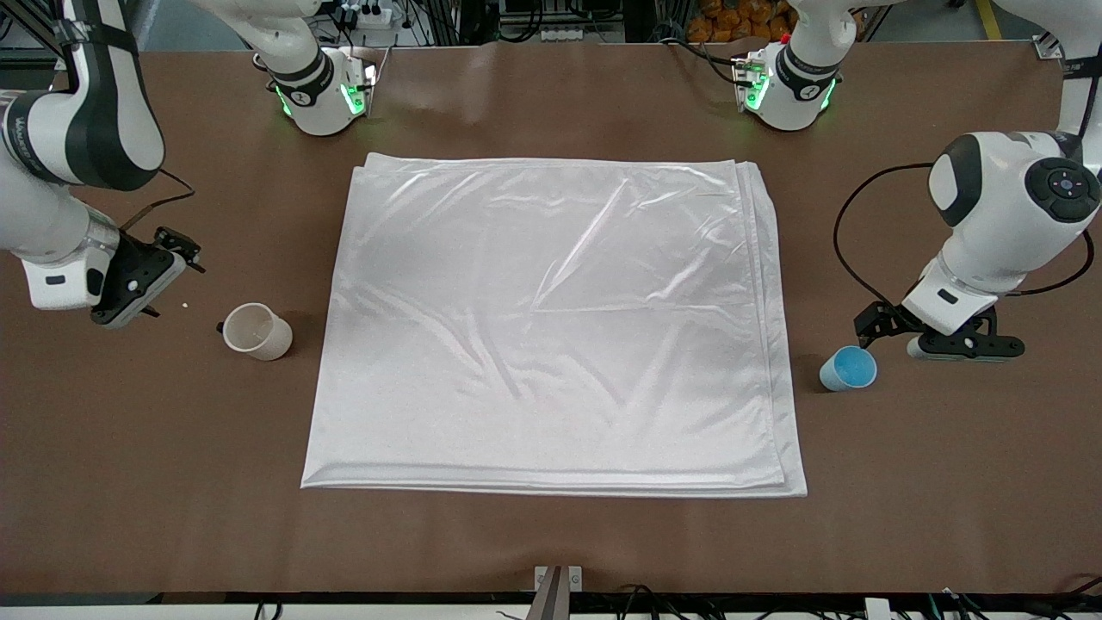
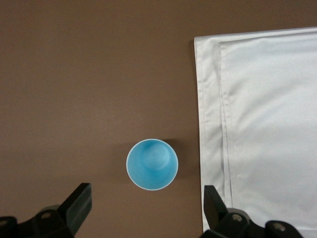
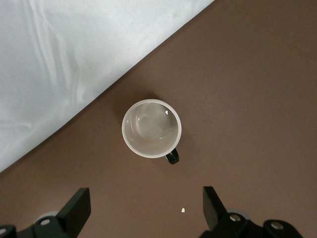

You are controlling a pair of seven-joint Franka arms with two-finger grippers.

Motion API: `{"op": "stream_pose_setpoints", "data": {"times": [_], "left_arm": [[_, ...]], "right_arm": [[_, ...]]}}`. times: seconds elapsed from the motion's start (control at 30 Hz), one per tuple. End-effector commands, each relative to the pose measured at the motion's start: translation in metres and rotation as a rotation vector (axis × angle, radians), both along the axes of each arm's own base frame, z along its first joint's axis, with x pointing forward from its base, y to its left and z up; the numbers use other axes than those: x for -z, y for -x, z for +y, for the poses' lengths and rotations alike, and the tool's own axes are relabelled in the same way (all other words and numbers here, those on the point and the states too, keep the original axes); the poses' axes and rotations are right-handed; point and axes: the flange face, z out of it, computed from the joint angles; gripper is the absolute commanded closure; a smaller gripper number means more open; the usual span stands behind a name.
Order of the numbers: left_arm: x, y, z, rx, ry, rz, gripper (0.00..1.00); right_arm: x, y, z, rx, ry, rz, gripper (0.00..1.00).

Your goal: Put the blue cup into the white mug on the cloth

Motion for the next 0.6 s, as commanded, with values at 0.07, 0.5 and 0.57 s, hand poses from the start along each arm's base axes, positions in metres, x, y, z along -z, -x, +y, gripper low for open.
{"op": "stream_pose_setpoints", "data": {"times": [0.07, 0.5, 0.57], "left_arm": [[0.02, -0.004, -0.001, -0.007, -0.013, -0.002, 0.0], [0.064, -0.008, 0.005, 0.001, -0.008, 0.057, 0.0], [0.067, -0.01, 0.008, 0.001, -0.008, 0.059, 0.0]], "right_arm": [[0.046, 0.001, -0.028, -0.179, -0.015, 0.019, 0.0], [0.107, -0.007, -0.032, -0.408, -0.04, 0.068, 0.0], [0.114, -0.009, -0.033, -0.43, -0.038, 0.07, 0.0]]}}
